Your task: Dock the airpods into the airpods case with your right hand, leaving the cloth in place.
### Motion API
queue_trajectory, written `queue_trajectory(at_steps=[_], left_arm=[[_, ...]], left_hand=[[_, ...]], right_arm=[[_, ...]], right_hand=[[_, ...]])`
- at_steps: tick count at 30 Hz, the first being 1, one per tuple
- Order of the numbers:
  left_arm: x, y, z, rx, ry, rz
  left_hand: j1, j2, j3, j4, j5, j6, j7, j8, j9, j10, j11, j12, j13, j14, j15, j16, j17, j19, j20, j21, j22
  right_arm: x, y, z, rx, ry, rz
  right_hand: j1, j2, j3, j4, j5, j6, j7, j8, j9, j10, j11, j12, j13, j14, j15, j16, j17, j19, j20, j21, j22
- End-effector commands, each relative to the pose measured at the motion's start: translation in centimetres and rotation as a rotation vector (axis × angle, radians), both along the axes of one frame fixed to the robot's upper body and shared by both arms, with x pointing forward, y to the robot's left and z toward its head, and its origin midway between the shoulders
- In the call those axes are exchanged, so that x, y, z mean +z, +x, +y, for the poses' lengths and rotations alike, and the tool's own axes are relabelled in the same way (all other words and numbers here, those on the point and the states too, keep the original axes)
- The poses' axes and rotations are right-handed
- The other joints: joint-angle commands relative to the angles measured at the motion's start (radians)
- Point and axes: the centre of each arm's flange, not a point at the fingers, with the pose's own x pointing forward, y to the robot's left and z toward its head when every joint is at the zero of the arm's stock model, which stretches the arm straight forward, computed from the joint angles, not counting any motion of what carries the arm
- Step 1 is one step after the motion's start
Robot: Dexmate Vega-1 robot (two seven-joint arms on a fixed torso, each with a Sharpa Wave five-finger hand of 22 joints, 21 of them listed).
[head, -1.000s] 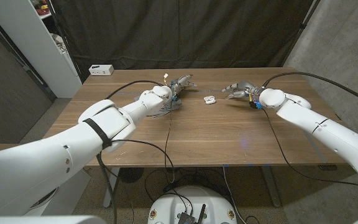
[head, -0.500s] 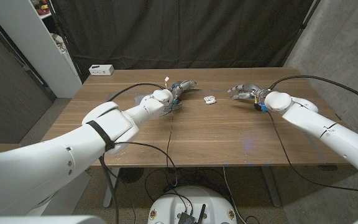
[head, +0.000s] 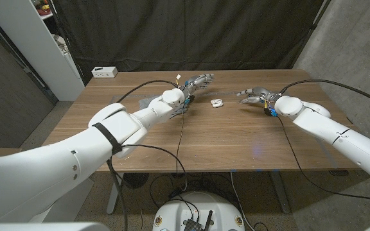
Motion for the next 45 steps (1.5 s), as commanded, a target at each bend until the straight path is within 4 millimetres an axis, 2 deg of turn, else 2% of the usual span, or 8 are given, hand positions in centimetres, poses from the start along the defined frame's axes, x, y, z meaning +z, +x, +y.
queue_trajectory(at_steps=[1, 11, 13, 21, 28, 32, 40, 45], left_arm=[[1.1, 0.9, -1.6, 0.149, 0.047, 0.181], [0.6, 0.8, -2.1, 0.13, 0.051, 0.193], [0.5, 0.7, -2.2, 0.095, 0.043, 0.179], [0.0, -0.2, -2.6, -0.057, -0.013, 0.116], [-1.0, -0.4, -2.8, -0.098, -0.02, 0.113], [-1.8, -0.5, -2.4, -0.12, -0.031, 0.104], [-3.3, -1.1, -1.4, -0.162, -0.053, 0.046], [-2.9, -1.4, -0.8, -0.162, -0.084, -0.01]], left_hand=[[0.016, 0.001, 0.004, 0.0, 0.009, -0.016, 0.008, 0.008, 0.003, 0.035, 0.01, 0.007, 0.007, 0.053, -0.052, 0.009, 0.007, 0.066, -0.014, 0.024, 0.006], [0.003, 0.001, 0.005, 0.011, 0.012, -0.004, 0.033, 0.025, 0.003, 0.172, -0.002, 0.052, 0.031, 0.206, -0.076, 0.031, 0.011, 0.206, -0.041, 0.074, 0.01], [-0.001, 0.003, 0.007, 0.014, 0.013, 0.004, 0.039, 0.027, 0.003, 0.199, 0.007, 0.06, 0.038, 0.251, -0.083, 0.039, 0.013, 0.233, -0.045, 0.085, 0.011], [-0.004, 0.002, 0.012, 0.012, 0.014, 0.02, 0.046, 0.03, 0.003, 0.251, 0.001, 0.077, 0.047, 0.296, -0.099, 0.041, 0.013, 0.263, -0.06, 0.096, 0.011], [-0.015, 0.005, 0.018, 0.017, 0.013, 0.034, 0.054, 0.031, 0.003, 0.34, -0.019, 0.105, 0.064, 0.408, -0.124, 0.06, 0.015, 0.326, -0.077, 0.124, 0.015], [-0.017, 0.005, 0.021, 0.017, 0.013, 0.06, 0.069, 0.04, 0.003, 0.351, -0.025, 0.107, 0.07, 0.423, -0.129, 0.058, 0.015, 0.343, -0.089, 0.133, 0.016], [-0.023, 0.002, 0.021, 0.018, 0.013, 0.081, 0.082, 0.045, 0.003, 0.36, -0.024, 0.108, 0.075, 0.433, -0.128, 0.054, 0.015, 0.361, -0.088, 0.142, 0.018], [-0.024, -0.005, 0.025, 0.013, 0.014, 0.088, 0.079, 0.042, 0.003, 0.314, -0.013, 0.084, 0.083, 0.382, -0.117, 0.021, 0.014, 0.312, -0.078, 0.126, 0.018]], right_arm=[[-0.4, -0.4, -0.8, -0.023, 0.03, -0.004], [-0.6, -0.6, -1.3, -0.032, 0.051, -0.012], [-0.7, -0.6, -1.3, -0.032, 0.052, -0.012], [-1.0, -0.5, -1.3, -0.026, 0.054, -0.012], [-1.3, -0.7, -1.5, -0.027, 0.059, -0.011], [-1.5, -0.7, -1.6, -0.029, 0.064, -0.008], [-1.7, -0.6, -1.8, -0.029, 0.072, -0.006], [-1.7, -0.4, -1.9, -0.02, 0.072, -0.004]], right_hand=[[-0.009, 0.003, 0.003, 0.002, -0.001, -0.007, 0.005, 0.0, -0.002, 0.004, 0.006, 0.009, 0.002, 0.009, -0.073, 0.007, 0.005, 0.004, 0.006, 0.006, 0.004], [-0.014, 0.005, 0.003, 0.001, 0.0, -0.011, 0.01, 0.001, -0.006, 0.006, 0.006, 0.01, 0.002, 0.009, -0.072, 0.007, 0.004, 0.003, 0.006, 0.006, 0.004], [-0.015, 0.005, 0.003, 0.001, 0.0, -0.011, 0.01, 0.002, -0.007, 0.005, 0.007, 0.01, 0.002, 0.009, -0.072, 0.008, 0.004, 0.003, 0.007, 0.006, 0.004], [-0.022, 0.005, 0.001, 0.0, 0.0, -0.015, 0.012, 0.002, -0.011, 0.005, 0.008, 0.011, 0.001, 0.01, -0.072, 0.008, 0.004, 0.003, 0.008, 0.006, 0.004], [-0.024, 0.007, 0.002, -0.001, 0.001, -0.016, 0.013, 0.003, -0.014, 0.006, 0.01, 0.011, 0.001, 0.01, -0.073, 0.009, 0.003, 0.003, 0.009, 0.006, 0.004], [-0.025, 0.008, 0.003, -0.003, 0.001, -0.016, 0.013, 0.004, -0.016, 0.006, 0.01, 0.011, 0.001, 0.011, -0.072, 0.009, 0.003, 0.002, 0.009, 0.006, 0.004], [-0.026, 0.008, 0.003, -0.005, 0.001, -0.017, 0.013, 0.005, -0.018, 0.006, 0.007, 0.012, 0.0, 0.01, -0.072, 0.009, 0.002, 0.002, 0.009, 0.006, 0.004], [-0.027, 0.009, 0.004, -0.007, 0.002, -0.018, 0.014, 0.006, -0.021, 0.007, 0.009, 0.012, 0.0, 0.009, -0.072, 0.009, 0.002, 0.002, 0.009, 0.006, 0.004]])
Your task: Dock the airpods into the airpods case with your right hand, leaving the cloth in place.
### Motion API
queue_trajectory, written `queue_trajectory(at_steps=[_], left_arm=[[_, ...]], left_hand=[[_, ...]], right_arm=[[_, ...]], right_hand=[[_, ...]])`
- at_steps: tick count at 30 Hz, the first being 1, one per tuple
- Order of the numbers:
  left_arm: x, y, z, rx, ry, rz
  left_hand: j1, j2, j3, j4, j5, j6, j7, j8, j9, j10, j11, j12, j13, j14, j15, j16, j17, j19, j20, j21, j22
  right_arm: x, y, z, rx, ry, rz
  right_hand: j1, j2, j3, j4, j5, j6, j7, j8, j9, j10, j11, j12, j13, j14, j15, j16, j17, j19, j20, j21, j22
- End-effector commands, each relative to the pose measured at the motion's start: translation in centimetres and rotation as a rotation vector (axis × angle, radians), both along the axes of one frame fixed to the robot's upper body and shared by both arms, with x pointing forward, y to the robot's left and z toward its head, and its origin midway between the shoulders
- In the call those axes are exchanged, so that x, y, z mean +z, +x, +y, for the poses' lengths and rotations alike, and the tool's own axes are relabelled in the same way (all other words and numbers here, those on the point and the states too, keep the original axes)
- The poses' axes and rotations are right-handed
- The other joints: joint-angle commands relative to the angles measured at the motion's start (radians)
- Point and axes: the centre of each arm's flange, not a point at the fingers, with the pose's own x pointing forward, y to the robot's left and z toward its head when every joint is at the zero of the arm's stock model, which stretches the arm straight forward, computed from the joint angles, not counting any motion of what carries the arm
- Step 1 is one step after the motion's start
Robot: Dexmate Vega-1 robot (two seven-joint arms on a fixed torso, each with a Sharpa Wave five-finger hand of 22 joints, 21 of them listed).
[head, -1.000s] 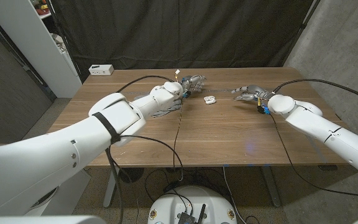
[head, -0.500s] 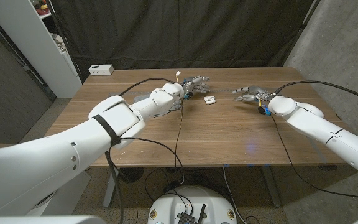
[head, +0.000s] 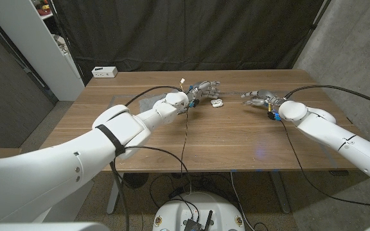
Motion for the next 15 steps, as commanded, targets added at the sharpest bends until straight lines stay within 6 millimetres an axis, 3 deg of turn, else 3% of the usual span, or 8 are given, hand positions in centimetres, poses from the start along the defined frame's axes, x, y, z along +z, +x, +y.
queue_trajectory(at_steps=[1, 5, 8, 15], left_arm=[[-1.5, -0.6, 1.9, -0.02, -0.06, -0.088], [-1.2, -0.8, 2.1, -0.011, -0.077, -0.12], [-1.1, -0.6, 2.1, -0.01, -0.068, -0.102], [-2.4, 0.7, 2.2, 0.047, -0.029, 0.021]], left_hand=[[-0.011, -0.005, 0.008, -0.003, 0.006, 0.013, -0.003, 0.003, 0.003, -0.026, 0.004, -0.014, 0.008, -0.03, -0.077, -0.018, 0.001, -0.032, 0.007, -0.013, 0.003], [-0.004, -0.012, 0.013, -0.012, 0.008, 0.025, -0.009, 0.001, 0.003, -0.056, 0.004, -0.032, 0.015, -0.073, -0.07, -0.039, 0.001, -0.123, 0.021, -0.05, -0.001], [-0.001, -0.014, 0.015, -0.014, 0.009, 0.031, -0.01, 0.001, 0.003, -0.064, 0.001, -0.038, 0.017, -0.091, -0.068, -0.047, -0.001, -0.142, 0.02, -0.059, -0.002], [0.002, -0.02, 0.017, -0.015, 0.01, 0.015, -0.008, -0.009, 0.004, -0.112, 0.022, -0.061, 0.022, -0.135, -0.053, -0.058, -0.001, -0.148, 0.026, -0.065, -0.005]], right_arm=[[-0.2, 0.2, -0.1, 0.013, 0.011, -0.002], [-0.2, 0.2, -0.1, 0.016, 0.013, -0.002], [-0.3, 0.2, -0.1, 0.016, 0.012, -0.001], [-0.4, 0.0, -0.1, 0.015, 0.012, 0.002]], right_hand=[[-0.009, 0.002, 0.003, -0.006, 0.002, -0.005, 0.001, 0.006, 0.001, 0.002, 0.005, 0.006, 0.001, 0.009, -0.072, 0.005, 0.002, 0.002, 0.009, 0.006, 0.004], [-0.01, 0.002, 0.003, -0.006, 0.002, -0.005, 0.002, 0.006, -0.001, 0.003, 0.004, 0.007, 0.001, 0.008, -0.072, 0.005, 0.001, 0.002, 0.009, 0.006, 0.004], [-0.011, 0.002, 0.003, -0.007, 0.002, -0.006, 0.003, 0.007, -0.002, 0.004, 0.003, 0.007, 0.0, 0.011, -0.072, 0.006, 0.001, 0.002, 0.01, 0.006, 0.004], [-0.015, 0.002, 0.003, -0.008, 0.002, -0.006, 0.004, 0.007, -0.005, 0.004, 0.005, 0.007, 0.0, 0.01, -0.073, 0.006, 0.001, 0.002, 0.009, 0.006, 0.004]])
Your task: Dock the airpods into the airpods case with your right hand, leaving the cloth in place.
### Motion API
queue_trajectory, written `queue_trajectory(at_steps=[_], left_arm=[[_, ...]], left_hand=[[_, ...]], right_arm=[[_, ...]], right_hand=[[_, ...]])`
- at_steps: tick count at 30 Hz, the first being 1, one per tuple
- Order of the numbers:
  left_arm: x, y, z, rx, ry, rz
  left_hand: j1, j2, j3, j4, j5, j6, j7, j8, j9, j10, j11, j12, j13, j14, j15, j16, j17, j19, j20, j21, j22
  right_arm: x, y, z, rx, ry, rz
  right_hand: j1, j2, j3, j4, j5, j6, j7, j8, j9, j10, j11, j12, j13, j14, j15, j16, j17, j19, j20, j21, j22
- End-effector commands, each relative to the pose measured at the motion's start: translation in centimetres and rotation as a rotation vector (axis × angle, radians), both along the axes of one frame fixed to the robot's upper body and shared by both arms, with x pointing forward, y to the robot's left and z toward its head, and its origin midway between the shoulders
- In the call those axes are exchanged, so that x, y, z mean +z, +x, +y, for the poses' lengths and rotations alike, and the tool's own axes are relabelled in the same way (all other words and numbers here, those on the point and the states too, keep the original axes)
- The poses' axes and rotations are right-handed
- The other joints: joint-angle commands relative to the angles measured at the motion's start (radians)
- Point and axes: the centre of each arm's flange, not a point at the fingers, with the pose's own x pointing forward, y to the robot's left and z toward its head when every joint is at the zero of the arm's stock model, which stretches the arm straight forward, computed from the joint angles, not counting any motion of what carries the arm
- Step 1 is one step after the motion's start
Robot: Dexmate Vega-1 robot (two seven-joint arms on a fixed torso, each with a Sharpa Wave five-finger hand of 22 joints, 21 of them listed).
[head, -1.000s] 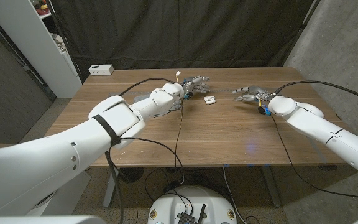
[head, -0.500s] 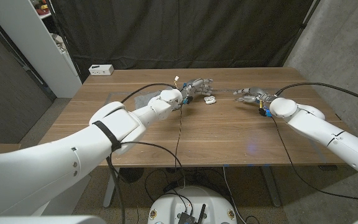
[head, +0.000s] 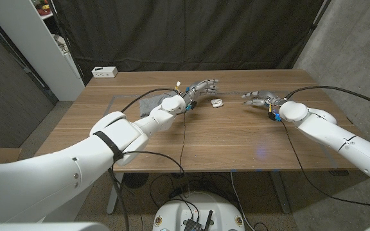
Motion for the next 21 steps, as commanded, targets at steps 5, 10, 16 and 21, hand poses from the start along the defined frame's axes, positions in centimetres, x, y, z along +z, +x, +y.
queue_trajectory(at_steps=[5, 10, 16, 21], left_arm=[[-1.8, 1.7, 0.4, 0.092, 0.045, 0.166], [-2.1, 1.9, 0.1, 0.112, 0.059, 0.202], [-1.9, 1.5, -0.9, 0.065, 0.063, 0.19], [-2.0, 0.8, -1.4, 0.003, 0.065, 0.155]], left_hand=[[0.004, -0.015, 0.005, -0.003, 0.006, -0.027, 0.001, -0.017, 0.002, -0.041, 0.018, -0.022, 0.008, -0.044, -0.063, -0.009, 0.001, 0.006, 0.001, 0.0, -0.001], [0.004, -0.018, 0.005, -0.003, 0.006, -0.034, 0.001, -0.019, 0.003, -0.045, 0.019, -0.025, 0.009, -0.047, -0.06, -0.007, 0.001, 0.02, -0.004, 0.004, -0.001], [0.001, -0.017, 0.005, 0.002, 0.005, -0.024, 0.012, -0.014, 0.003, -0.01, 0.014, -0.016, 0.013, -0.002, -0.076, 0.015, 0.003, 0.056, -0.014, 0.016, -0.001], [0.0, -0.019, 0.006, 0.003, 0.005, -0.012, 0.021, -0.009, 0.003, 0.013, 0.007, -0.009, 0.015, 0.02, -0.08, 0.02, 0.002, 0.077, -0.018, 0.024, -0.001]], right_arm=[[-0.4, 0.0, -0.1, 0.003, 0.004, 0.011], [-0.5, 0.0, -0.1, 0.005, 0.012, 0.011], [-0.6, 0.0, -0.3, -0.002, 0.02, 0.008], [-0.6, 0.0, -0.5, -0.002, 0.023, 0.007]], right_hand=[[-0.009, 0.002, 0.001, -0.006, 0.002, -0.006, 0.004, 0.008, -0.001, 0.005, 0.005, 0.008, 0.0, 0.011, -0.073, 0.007, 0.003, 0.001, 0.009, 0.006, 0.004], [-0.011, 0.003, 0.001, -0.008, 0.002, -0.006, 0.005, 0.008, -0.003, 0.016, 0.002, 0.013, 0.0, 0.01, -0.073, 0.007, 0.002, 0.001, 0.011, 0.006, 0.004], [-0.012, 0.004, 0.002, -0.01, 0.002, -0.006, 0.006, 0.009, -0.005, 0.014, 0.002, 0.012, 0.0, 0.011, -0.074, 0.007, 0.002, 0.002, 0.01, 0.006, 0.004], [-0.013, 0.004, 0.002, -0.011, 0.003, -0.007, 0.008, 0.009, -0.007, 0.011, 0.007, 0.011, 0.0, 0.011, -0.073, 0.007, 0.001, 0.002, 0.011, 0.006, 0.004]])
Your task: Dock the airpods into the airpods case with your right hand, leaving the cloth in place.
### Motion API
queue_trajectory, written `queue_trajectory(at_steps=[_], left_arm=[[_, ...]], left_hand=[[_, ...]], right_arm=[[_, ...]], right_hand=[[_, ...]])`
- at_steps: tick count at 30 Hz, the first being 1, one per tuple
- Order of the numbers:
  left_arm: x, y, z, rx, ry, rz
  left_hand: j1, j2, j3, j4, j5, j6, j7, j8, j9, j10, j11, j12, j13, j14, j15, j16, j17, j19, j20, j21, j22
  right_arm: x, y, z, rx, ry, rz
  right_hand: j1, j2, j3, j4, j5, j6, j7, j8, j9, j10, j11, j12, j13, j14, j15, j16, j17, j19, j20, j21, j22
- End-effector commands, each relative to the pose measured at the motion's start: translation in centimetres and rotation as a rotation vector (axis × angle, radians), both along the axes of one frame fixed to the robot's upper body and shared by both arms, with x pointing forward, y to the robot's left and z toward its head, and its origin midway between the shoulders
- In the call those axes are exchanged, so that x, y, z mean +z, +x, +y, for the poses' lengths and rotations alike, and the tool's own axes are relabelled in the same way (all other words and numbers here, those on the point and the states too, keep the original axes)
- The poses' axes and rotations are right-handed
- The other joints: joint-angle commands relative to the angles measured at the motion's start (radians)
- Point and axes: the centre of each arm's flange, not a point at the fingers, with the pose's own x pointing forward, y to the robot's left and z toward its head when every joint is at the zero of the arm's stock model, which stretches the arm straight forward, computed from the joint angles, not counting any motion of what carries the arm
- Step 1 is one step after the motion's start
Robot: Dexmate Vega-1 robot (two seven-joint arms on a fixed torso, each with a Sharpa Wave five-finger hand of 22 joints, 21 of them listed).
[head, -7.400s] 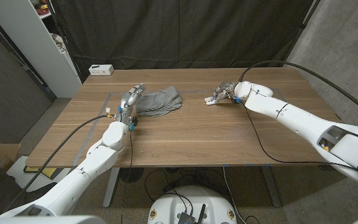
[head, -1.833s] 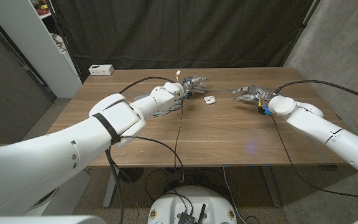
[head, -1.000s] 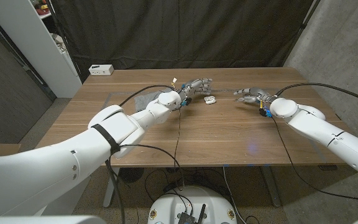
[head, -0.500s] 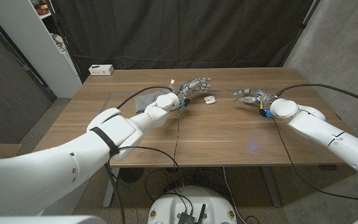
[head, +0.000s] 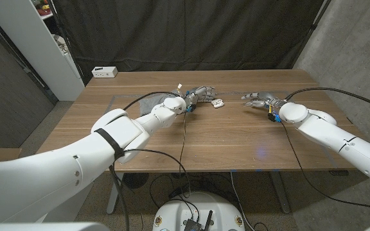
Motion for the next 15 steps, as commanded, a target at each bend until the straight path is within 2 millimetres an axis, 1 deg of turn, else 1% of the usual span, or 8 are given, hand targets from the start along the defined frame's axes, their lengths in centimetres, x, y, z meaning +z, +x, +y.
queue_trajectory(at_steps=[1, 5, 7, 10, 15], left_arm=[[-0.4, -0.8, -1.3, -0.086, 0.008, -0.011], [-0.8, -0.9, -1.6, -0.095, 0.01, -0.001], [-1.1, -0.9, -2.1, -0.098, 0.021, 0.015], [-1.5, -0.8, -2.6, -0.09, 0.034, 0.036], [-1.4, -0.9, -2.7, -0.092, 0.043, 0.03]], left_hand=[[0.001, -0.009, 0.003, 0.006, 0.005, 0.016, 0.009, 0.007, 0.002, 0.019, -0.007, 0.008, 0.006, 0.025, -0.079, 0.008, 0.002, 0.02, -0.002, 0.012, 0.002], [0.0, -0.01, 0.004, 0.006, 0.005, 0.022, 0.014, 0.009, 0.002, 0.028, -0.009, 0.01, 0.007, 0.032, -0.079, 0.009, 0.002, 0.025, -0.002, 0.013, 0.003], [0.0, -0.011, 0.004, 0.006, 0.005, 0.023, 0.013, 0.009, 0.002, 0.028, -0.01, 0.009, 0.008, 0.032, -0.079, 0.008, 0.002, 0.025, -0.003, 0.013, 0.003], [-0.001, -0.012, 0.003, 0.006, 0.005, 0.024, 0.015, 0.009, 0.002, 0.026, -0.005, 0.008, 0.008, 0.031, -0.078, 0.007, 0.002, 0.024, -0.003, 0.013, 0.003], [-0.003, -0.013, 0.003, 0.008, 0.004, 0.023, 0.016, 0.008, 0.002, 0.024, -0.005, 0.006, 0.009, 0.029, -0.077, 0.005, 0.002, 0.02, 0.001, 0.011, 0.003]], right_arm=[[-0.1, 0.0, -0.4, -0.005, 0.013, -0.003], [-0.2, 0.1, -0.4, -0.004, 0.016, -0.002], [-0.4, 0.1, -0.5, -0.001, 0.019, 0.0], [-0.5, 0.1, -0.6, 0.001, 0.024, 0.001], [-0.8, -0.1, -0.8, -0.001, 0.03, 0.0]], right_hand=[[-0.008, -0.001, 0.001, -0.004, 0.003, -0.002, 0.003, 0.005, 0.002, 0.002, 0.005, 0.003, 0.0, 0.01, -0.074, 0.007, 0.001, 0.008, 0.005, 0.006, 0.004], [-0.009, 0.0, 0.001, -0.004, 0.003, -0.003, 0.005, 0.005, 0.001, 0.002, 0.004, 0.003, 0.0, 0.011, -0.074, 0.007, 0.001, 0.007, 0.005, 0.006, 0.004], [-0.009, 0.0, 0.001, -0.005, 0.003, -0.003, 0.005, 0.005, 0.0, 0.001, 0.004, 0.003, 0.0, 0.011, -0.073, 0.007, 0.001, 0.007, 0.006, 0.006, 0.004], [-0.01, 0.0, 0.002, -0.005, 0.003, -0.003, 0.006, 0.005, -0.001, 0.0, 0.005, 0.003, 0.0, 0.011, -0.074, 0.008, 0.001, 0.008, 0.005, 0.006, 0.004], [-0.011, 0.001, 0.002, -0.006, 0.003, -0.004, 0.006, 0.005, -0.002, 0.0, 0.008, 0.003, 0.0, 0.011, -0.075, 0.008, 0.0, 0.008, 0.005, 0.006, 0.004]])
